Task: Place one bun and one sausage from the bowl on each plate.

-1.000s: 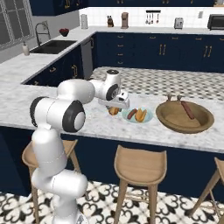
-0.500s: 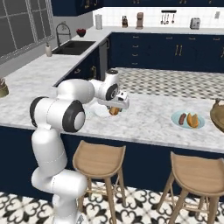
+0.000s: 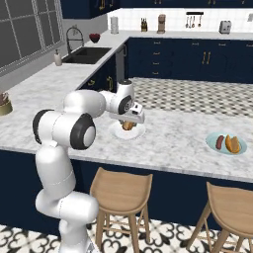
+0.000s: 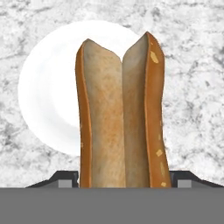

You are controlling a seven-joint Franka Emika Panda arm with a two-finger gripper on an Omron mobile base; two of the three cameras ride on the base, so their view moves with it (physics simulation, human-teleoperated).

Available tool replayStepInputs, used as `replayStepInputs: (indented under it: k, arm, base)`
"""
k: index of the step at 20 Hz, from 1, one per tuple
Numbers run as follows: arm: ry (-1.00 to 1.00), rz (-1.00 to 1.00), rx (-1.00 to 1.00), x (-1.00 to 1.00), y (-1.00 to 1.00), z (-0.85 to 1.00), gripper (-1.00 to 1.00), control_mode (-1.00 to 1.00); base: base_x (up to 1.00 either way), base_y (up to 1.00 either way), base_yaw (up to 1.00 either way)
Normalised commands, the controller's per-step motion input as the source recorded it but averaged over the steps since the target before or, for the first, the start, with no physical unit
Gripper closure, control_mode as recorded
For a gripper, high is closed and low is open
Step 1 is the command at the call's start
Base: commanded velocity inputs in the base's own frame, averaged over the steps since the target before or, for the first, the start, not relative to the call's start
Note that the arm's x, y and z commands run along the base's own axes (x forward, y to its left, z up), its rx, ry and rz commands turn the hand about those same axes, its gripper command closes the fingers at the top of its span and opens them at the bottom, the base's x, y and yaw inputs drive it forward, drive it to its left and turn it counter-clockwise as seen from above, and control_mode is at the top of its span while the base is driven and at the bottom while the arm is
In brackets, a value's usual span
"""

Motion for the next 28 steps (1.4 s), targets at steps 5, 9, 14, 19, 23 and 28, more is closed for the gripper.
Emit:
replayStepInputs:
  k: [5,9,14,19,23,28]
  arm:
    - [0.00,0.00,0.00,0.20,0.01,-0.09,1.00,-1.00]
    - [0.00,0.00,0.00,1.00,0.03,-0.37,1.00,-1.00]
    - [0.08,0.00,0.00,0.39,0.00,-0.47,1.00,-1.00]
    - [0.01,0.00,0.00,0.31,0.00,-0.34,1.00,-1.00]
    - [0.00,0.00,0.00,0.41,0.00,-0.32,1.00,-1.00]
    - [0.02,0.00,0.00,0.00,0.00,-0.13,-1.00,-1.00]
  base:
    - [0.57,0.00,0.00]
    - [0.00,0.00,0.00]
    - [0.00,0.00,0.00]
    - [0.00,0.00,0.00]
    - [0.00,0.00,0.00]
    - [0.00,0.00,0.00]
